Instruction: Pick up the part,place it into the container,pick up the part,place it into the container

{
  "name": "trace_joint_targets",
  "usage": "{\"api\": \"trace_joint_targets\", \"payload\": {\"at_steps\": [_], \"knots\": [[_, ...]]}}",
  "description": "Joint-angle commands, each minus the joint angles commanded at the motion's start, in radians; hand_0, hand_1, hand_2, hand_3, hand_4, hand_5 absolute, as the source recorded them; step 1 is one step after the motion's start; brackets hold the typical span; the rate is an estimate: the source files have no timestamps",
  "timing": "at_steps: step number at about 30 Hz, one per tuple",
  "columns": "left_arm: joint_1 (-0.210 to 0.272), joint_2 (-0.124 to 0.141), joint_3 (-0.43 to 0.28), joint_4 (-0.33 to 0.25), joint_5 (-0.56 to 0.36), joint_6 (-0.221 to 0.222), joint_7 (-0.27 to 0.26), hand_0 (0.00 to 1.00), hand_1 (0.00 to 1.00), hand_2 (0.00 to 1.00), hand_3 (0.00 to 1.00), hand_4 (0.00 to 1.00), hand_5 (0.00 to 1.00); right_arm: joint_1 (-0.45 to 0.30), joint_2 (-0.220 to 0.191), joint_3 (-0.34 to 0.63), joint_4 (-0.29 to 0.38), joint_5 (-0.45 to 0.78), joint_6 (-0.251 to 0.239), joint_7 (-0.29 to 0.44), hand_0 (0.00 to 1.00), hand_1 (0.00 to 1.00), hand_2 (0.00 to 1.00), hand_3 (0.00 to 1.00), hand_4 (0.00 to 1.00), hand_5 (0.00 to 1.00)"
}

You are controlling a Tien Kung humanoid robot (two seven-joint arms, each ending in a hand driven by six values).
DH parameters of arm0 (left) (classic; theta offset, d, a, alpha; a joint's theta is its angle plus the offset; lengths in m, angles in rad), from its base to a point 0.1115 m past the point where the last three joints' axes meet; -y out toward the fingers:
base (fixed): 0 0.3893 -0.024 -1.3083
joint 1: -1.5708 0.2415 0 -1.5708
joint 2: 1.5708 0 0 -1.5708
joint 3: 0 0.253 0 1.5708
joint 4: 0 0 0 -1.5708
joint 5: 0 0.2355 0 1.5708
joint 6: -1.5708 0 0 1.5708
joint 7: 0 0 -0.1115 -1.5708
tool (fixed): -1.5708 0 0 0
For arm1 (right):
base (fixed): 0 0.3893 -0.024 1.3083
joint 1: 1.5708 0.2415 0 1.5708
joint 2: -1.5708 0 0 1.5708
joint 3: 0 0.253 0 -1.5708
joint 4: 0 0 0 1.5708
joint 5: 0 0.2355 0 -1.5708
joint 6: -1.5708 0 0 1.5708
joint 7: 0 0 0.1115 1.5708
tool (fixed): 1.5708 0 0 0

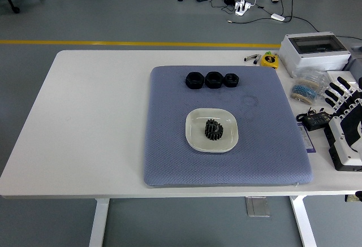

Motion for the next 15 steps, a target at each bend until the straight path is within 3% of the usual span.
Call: {"api": "trace_joint_targets", "payload": {"at_steps": [15], "knots": [[-0.002,0.000,0.005,0.000,-0.008,-0.001,-0.002,0.731,0.745,0.776,0.693,0.725,0.687,0.005,0.002,-0.003,0.007,-0.001,-0.001,-0.010,0.953,0.863,0.873,0.899,0.998,0.998]]}}
